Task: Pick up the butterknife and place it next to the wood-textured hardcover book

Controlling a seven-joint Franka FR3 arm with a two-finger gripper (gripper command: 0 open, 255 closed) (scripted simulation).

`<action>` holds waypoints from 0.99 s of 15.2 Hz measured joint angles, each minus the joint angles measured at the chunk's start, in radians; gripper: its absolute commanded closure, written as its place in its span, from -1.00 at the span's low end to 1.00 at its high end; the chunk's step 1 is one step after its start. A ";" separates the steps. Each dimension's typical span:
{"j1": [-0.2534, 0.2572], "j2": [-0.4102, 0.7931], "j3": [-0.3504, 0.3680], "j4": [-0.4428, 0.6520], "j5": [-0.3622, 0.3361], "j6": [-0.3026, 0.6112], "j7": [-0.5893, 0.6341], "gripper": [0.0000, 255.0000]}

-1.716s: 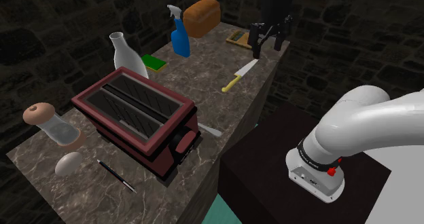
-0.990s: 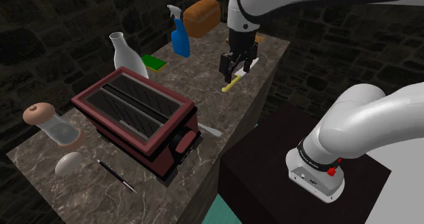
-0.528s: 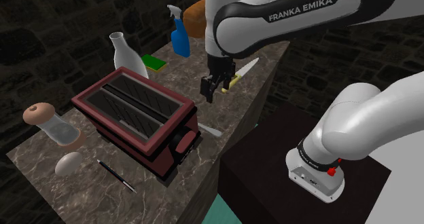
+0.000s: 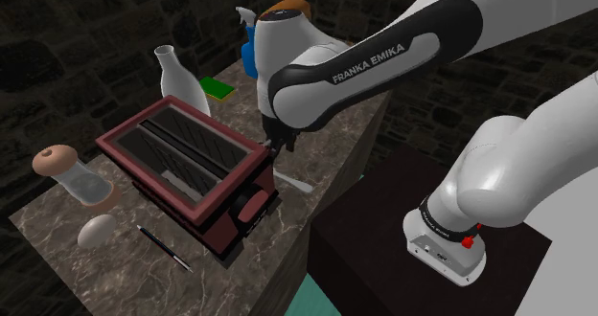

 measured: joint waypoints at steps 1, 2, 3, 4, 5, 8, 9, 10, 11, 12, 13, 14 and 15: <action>0.001 0.014 0.004 0.000 -0.001 0.015 0.000 -1.00; 0.002 0.024 0.007 -0.005 -0.001 0.031 -0.001 -1.00; 0.003 0.036 0.010 -0.009 -0.001 0.048 0.001 -1.00; 0.003 0.042 0.012 -0.017 0.000 0.062 0.000 -1.00; 0.004 0.053 0.015 -0.022 -0.001 0.078 0.001 -1.00; 0.005 0.080 0.021 -0.035 -0.002 0.116 0.002 -1.00; 0.006 0.082 0.021 -0.036 -0.002 0.119 0.002 -1.00; 0.006 0.084 0.022 -0.036 -0.002 0.121 0.003 -1.00; 0.006 0.084 0.022 -0.036 -0.002 0.122 0.003 -1.00; 0.006 0.084 0.022 -0.036 -0.002 0.123 0.003 -1.00; 0.006 0.085 0.022 -0.036 -0.002 0.123 0.003 -1.00; 0.006 0.085 0.023 -0.036 -0.002 0.123 0.003 1.00; 0.006 0.085 0.022 -0.036 -0.002 0.123 0.003 1.00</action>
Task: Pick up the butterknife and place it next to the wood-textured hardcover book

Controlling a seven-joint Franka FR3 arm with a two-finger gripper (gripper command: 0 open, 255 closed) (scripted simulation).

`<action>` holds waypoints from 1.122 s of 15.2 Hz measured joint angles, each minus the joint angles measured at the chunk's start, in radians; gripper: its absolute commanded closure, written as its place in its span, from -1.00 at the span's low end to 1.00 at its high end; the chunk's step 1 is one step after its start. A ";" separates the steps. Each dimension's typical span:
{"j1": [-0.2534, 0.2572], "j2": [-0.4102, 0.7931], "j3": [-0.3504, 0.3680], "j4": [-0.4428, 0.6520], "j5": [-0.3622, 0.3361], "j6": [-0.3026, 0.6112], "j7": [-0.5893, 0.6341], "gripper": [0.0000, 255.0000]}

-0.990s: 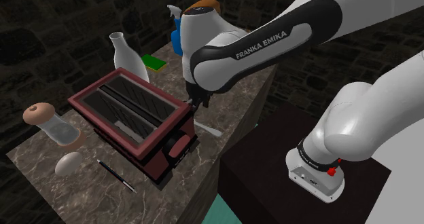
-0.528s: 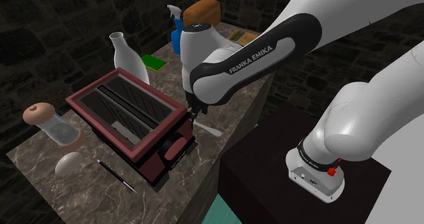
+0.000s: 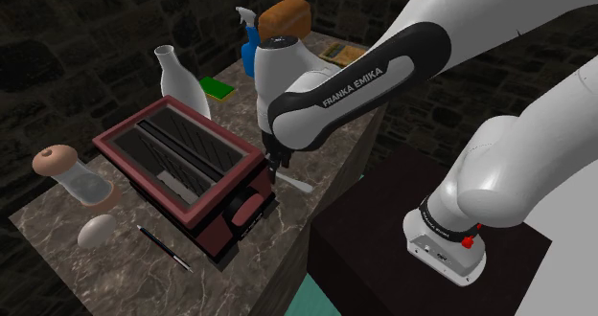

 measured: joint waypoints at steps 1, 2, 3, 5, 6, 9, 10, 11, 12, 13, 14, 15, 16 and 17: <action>-0.003 -0.004 -0.004 0.001 -0.002 -0.001 0.000 1.00; -0.005 -0.005 -0.006 0.001 -0.003 -0.001 0.000 1.00; -0.005 -0.005 -0.006 0.001 -0.003 -0.001 -0.001 1.00; -0.002 -0.007 -0.004 0.000 0.000 0.000 -0.001 1.00; -0.002 -0.007 -0.004 0.000 0.000 -0.001 -0.002 1.00; -0.001 -0.005 -0.002 0.001 0.000 -0.002 0.000 1.00; 0.000 -0.008 -0.002 0.003 0.000 -0.008 0.000 1.00; 0.000 -0.012 -0.003 0.008 0.000 -0.019 0.000 1.00; 0.002 -0.024 -0.003 0.009 0.002 -0.032 0.002 1.00; 0.002 -0.035 -0.005 0.015 0.003 -0.049 0.002 1.00; 0.000 -0.040 -0.008 0.025 0.001 -0.063 0.001 1.00; 0.000 -0.048 -0.010 0.030 0.001 -0.076 0.001 1.00; -0.001 -0.053 -0.011 0.040 -0.001 -0.092 0.003 1.00; -0.001 -0.062 -0.012 0.047 -0.001 -0.108 0.005 1.00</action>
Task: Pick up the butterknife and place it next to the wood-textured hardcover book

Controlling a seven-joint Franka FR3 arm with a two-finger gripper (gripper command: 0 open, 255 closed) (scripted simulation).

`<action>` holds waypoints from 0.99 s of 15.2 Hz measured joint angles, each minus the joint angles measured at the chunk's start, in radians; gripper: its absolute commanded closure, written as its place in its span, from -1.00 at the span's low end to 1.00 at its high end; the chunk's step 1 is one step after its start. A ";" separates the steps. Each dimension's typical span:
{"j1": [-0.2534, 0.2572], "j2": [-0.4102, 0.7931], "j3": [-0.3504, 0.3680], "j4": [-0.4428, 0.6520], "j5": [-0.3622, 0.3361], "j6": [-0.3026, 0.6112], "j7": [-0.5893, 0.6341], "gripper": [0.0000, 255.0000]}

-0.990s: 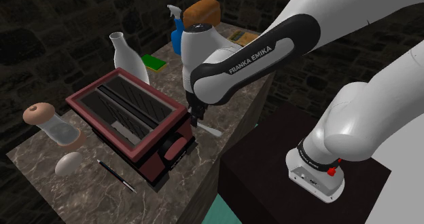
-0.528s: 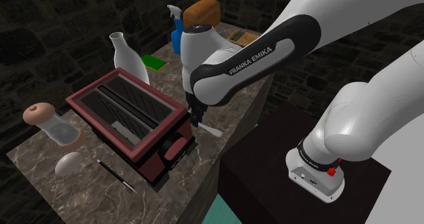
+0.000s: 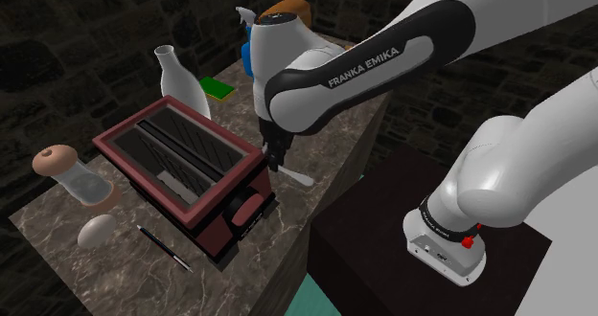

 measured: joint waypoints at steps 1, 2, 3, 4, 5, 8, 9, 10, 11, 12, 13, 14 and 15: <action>0.001 -0.010 -0.001 0.006 0.001 -0.016 0.002 1.00; 0.001 -0.026 -0.005 0.006 0.003 -0.032 -0.001 1.00; 0.001 -0.031 -0.006 0.015 0.002 -0.046 0.001 1.00; 0.001 -0.037 -0.006 0.023 0.001 -0.059 0.003 1.00; 0.002 -0.048 -0.008 0.029 0.002 -0.075 0.004 1.00; -0.001 -0.065 -0.016 0.058 -0.002 -0.123 0.005 1.00; 0.000 -0.071 -0.016 0.065 -0.002 -0.135 0.008 1.00; -0.001 -0.074 -0.017 0.071 -0.003 -0.145 0.009 1.00; -0.006 -0.073 -0.025 0.077 -0.007 -0.151 -0.001 1.00; -0.015 -0.072 -0.038 0.082 -0.012 -0.157 -0.018 1.00; -0.027 -0.062 -0.054 0.088 -0.021 -0.158 -0.040 1.00; -0.039 -0.050 -0.068 0.100 -0.030 -0.162 -0.059 1.00; -0.050 -0.036 -0.082 0.117 -0.039 -0.168 -0.077 1.00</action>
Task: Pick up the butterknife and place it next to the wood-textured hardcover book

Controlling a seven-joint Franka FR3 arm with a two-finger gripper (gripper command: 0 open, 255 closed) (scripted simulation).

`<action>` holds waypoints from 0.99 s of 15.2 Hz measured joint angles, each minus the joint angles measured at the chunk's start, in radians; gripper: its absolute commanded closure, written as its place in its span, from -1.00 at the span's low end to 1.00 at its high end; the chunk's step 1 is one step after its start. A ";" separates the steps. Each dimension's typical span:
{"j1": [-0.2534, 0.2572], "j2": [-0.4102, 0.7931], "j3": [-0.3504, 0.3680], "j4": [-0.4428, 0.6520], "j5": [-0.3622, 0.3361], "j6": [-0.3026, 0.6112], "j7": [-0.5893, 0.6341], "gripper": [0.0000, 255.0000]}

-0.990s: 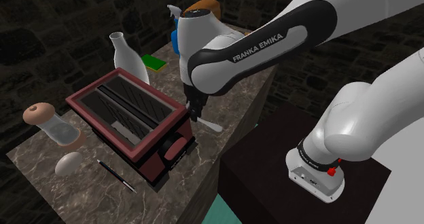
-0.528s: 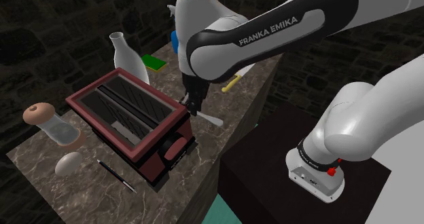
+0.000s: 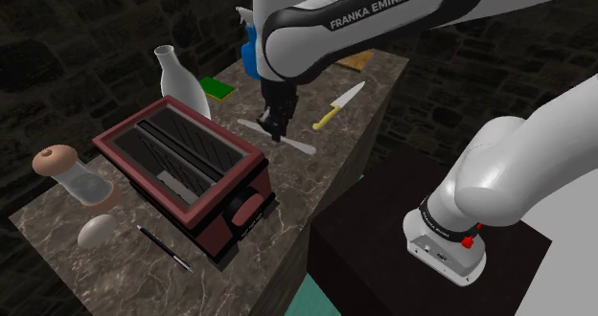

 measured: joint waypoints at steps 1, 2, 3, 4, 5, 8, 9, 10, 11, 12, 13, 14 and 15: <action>-0.011 0.011 -0.013 0.012 -0.008 -0.004 -0.018 1.00; -0.020 0.021 -0.025 0.023 -0.014 -0.008 -0.034 1.00; -0.034 0.042 -0.041 0.038 -0.024 -0.006 -0.059 1.00; -0.045 0.062 -0.054 0.058 -0.033 -0.009 -0.076 1.00; -0.054 0.067 -0.066 0.065 -0.038 -0.015 -0.094 1.00; -0.090 0.132 -0.108 0.131 -0.062 -0.025 -0.157 1.00; -0.100 0.152 -0.119 0.150 -0.067 -0.027 -0.173 1.00; -0.111 0.166 -0.132 0.167 -0.072 -0.032 -0.194 1.00; -0.122 0.186 -0.145 0.196 -0.079 -0.044 -0.214 1.00; -0.131 0.200 -0.155 0.212 -0.082 -0.048 -0.229 1.00; -0.140 0.233 -0.165 0.246 -0.088 -0.051 -0.246 1.00; -0.149 0.257 -0.174 0.273 -0.092 -0.056 -0.261 1.00; -0.157 0.276 -0.182 0.302 -0.096 -0.068 -0.274 1.00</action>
